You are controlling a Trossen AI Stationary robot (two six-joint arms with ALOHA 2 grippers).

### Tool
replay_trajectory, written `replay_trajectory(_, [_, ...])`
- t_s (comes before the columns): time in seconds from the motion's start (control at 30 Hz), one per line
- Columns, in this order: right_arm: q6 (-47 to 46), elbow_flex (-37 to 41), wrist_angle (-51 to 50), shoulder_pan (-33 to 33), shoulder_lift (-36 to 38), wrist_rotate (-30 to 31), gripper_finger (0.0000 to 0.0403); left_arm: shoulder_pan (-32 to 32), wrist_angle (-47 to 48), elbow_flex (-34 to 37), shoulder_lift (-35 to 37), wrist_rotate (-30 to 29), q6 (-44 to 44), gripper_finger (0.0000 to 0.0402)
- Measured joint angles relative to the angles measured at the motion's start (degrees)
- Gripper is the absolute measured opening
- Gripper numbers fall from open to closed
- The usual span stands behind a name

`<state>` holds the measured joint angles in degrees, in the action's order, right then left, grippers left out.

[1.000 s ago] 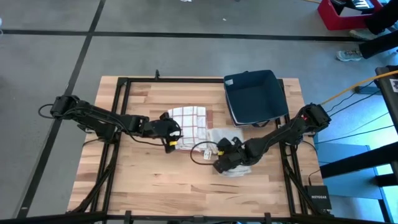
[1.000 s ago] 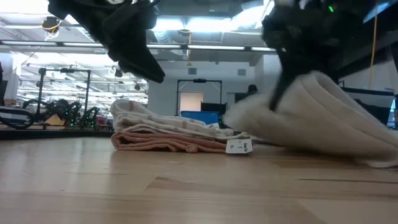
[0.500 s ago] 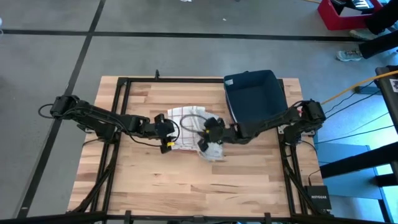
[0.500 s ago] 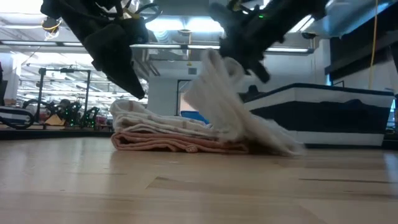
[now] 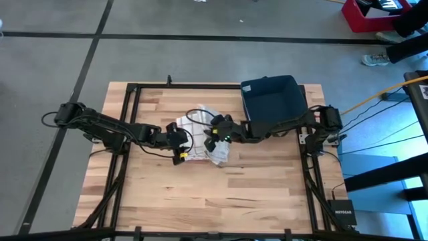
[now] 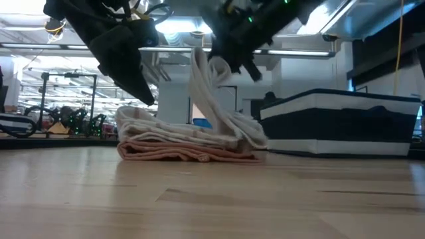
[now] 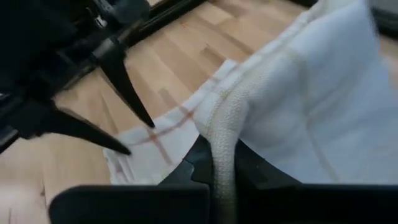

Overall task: Fold towel
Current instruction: Stack the white towel on top of the other white towel

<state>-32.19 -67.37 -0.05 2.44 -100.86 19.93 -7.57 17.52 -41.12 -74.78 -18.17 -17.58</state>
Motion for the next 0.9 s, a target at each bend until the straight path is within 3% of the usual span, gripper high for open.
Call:
replay_trajectory(0.17, [2.7, -6.9, -4.8, -1.7, -1.0, -1.0, 0.0024, 0.0, 0.0, 0.0, 0.0, 0.0, 0.0, 0.0141])
replay_trajectory(0.3, [2.7, -7.7, -5.5, -2.6, -4.8, -3.5, 0.0024, 0.0, 0.0, 0.0, 0.0, 0.0, 0.0, 0.0141])
replay_trajectory(0.47, [2.2, -7.8, 0.4, -2.9, -10.5, -7.7, 0.0031, -0.2, 0.6, 0.0, 0.5, 0.0, -0.7, 0.0141])
replay_trajectory(0.7, [-0.1, -7.8, 10.9, -2.8, -14.2, -10.5, 0.0094, -1.0, 10.2, -2.0, 6.5, -0.4, -4.7, 0.0141])
replay_trajectory(0.9, [0.8, -8.0, 22.9, -2.8, -16.1, -16.7, 0.0166, -1.6, 10.5, -2.1, 11.7, -0.6, -5.9, 0.0141])
